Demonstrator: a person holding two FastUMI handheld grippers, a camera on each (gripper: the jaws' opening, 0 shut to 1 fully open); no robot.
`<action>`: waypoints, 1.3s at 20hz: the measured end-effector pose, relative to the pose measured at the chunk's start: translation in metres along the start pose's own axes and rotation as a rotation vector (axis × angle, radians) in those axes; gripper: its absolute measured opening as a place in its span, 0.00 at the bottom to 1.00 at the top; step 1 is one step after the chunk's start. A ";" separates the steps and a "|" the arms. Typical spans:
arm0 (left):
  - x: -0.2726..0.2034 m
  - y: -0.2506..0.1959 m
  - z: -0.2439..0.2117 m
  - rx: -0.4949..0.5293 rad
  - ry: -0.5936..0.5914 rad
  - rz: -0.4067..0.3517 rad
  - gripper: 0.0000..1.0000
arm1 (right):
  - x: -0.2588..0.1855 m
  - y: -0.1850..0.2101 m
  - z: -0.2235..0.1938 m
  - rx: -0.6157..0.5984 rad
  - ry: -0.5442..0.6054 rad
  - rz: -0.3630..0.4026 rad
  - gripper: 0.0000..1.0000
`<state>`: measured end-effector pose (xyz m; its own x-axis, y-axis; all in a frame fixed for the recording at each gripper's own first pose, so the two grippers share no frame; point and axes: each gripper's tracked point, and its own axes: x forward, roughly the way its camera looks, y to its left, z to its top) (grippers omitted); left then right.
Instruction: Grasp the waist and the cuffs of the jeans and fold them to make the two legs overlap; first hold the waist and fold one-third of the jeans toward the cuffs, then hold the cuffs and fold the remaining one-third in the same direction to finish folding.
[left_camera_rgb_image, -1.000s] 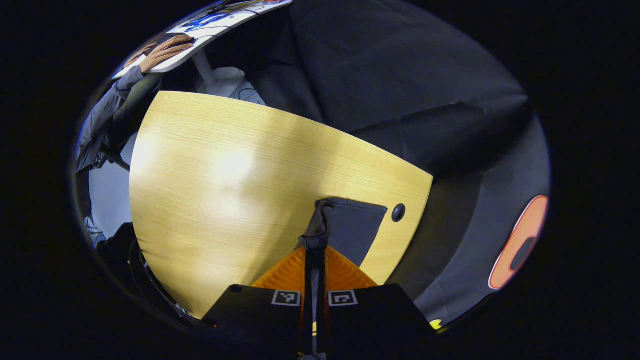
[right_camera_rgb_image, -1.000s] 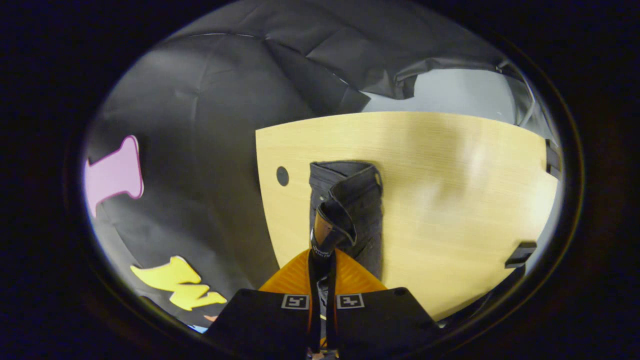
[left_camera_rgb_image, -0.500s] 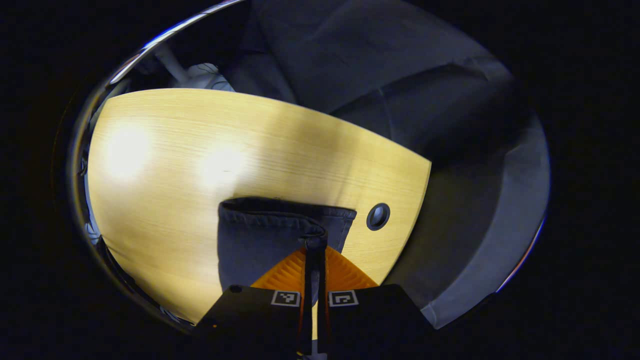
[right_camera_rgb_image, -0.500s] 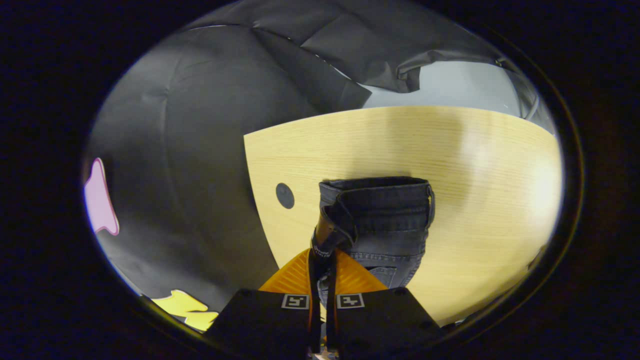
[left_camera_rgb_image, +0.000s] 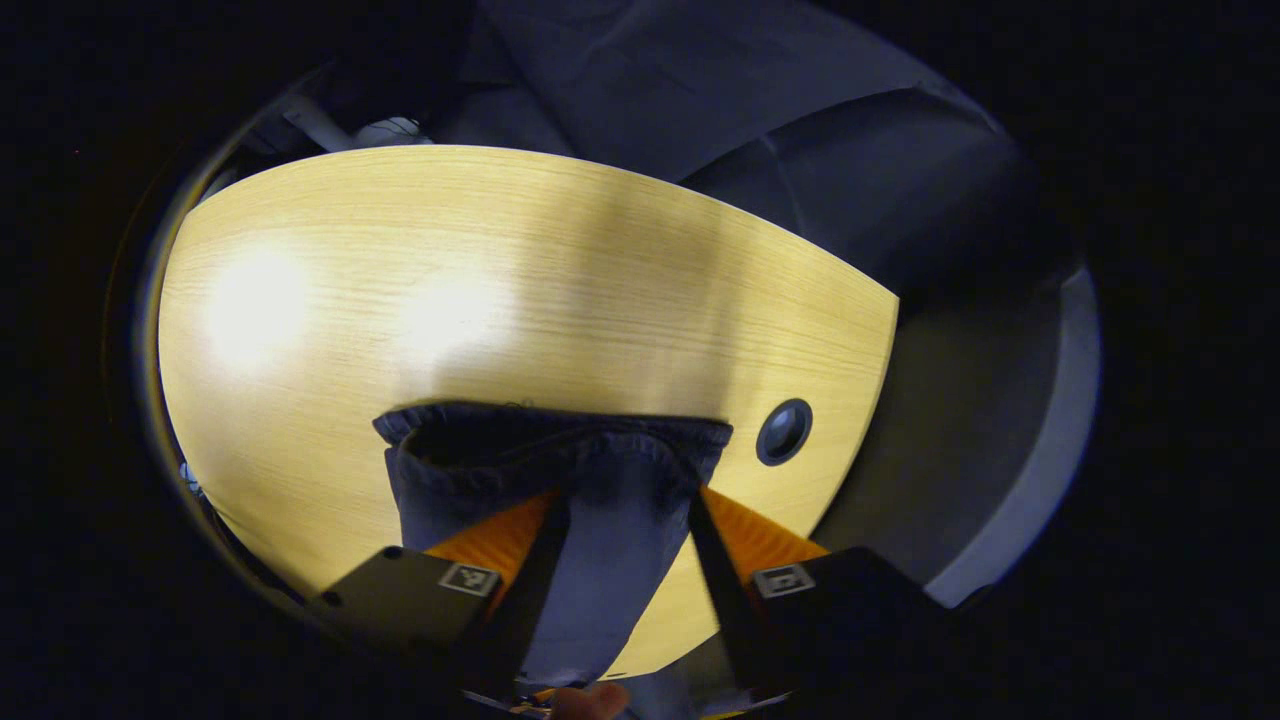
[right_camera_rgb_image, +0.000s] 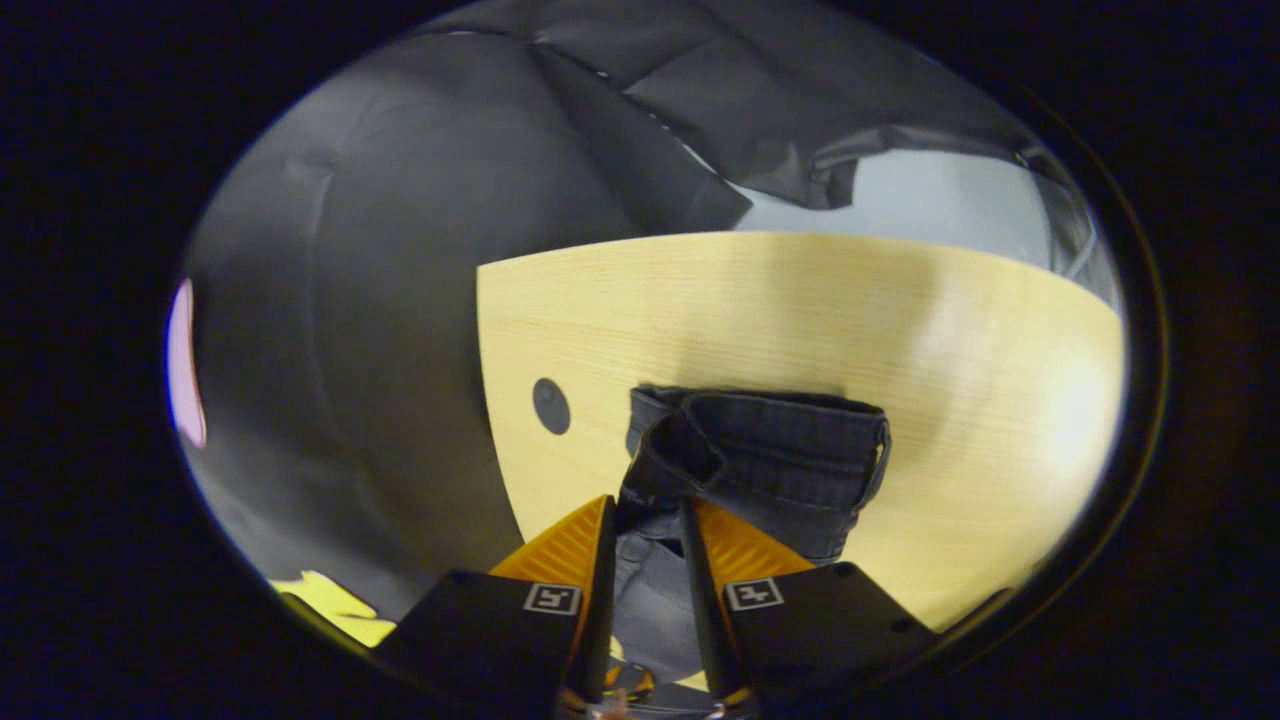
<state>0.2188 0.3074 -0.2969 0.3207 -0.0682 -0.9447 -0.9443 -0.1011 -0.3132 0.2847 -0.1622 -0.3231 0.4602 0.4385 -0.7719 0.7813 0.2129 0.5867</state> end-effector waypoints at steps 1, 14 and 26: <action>-0.011 -0.006 -0.003 0.047 -0.006 -0.014 0.86 | -0.008 0.005 -0.002 -0.071 -0.016 0.002 0.35; -0.271 -0.038 -0.132 1.187 -0.496 -0.659 0.98 | -0.157 -0.002 -0.117 -1.134 -0.551 0.111 0.93; -0.243 0.088 -0.173 1.432 -0.730 -0.656 0.98 | -0.161 -0.021 -0.174 -1.344 -0.855 0.069 0.97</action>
<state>0.0705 0.1437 -0.0778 0.9311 0.0870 -0.3544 -0.1229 0.9892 -0.0801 0.1209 -0.0851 -0.1688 0.9295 -0.0190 -0.3684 0.0390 0.9981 0.0470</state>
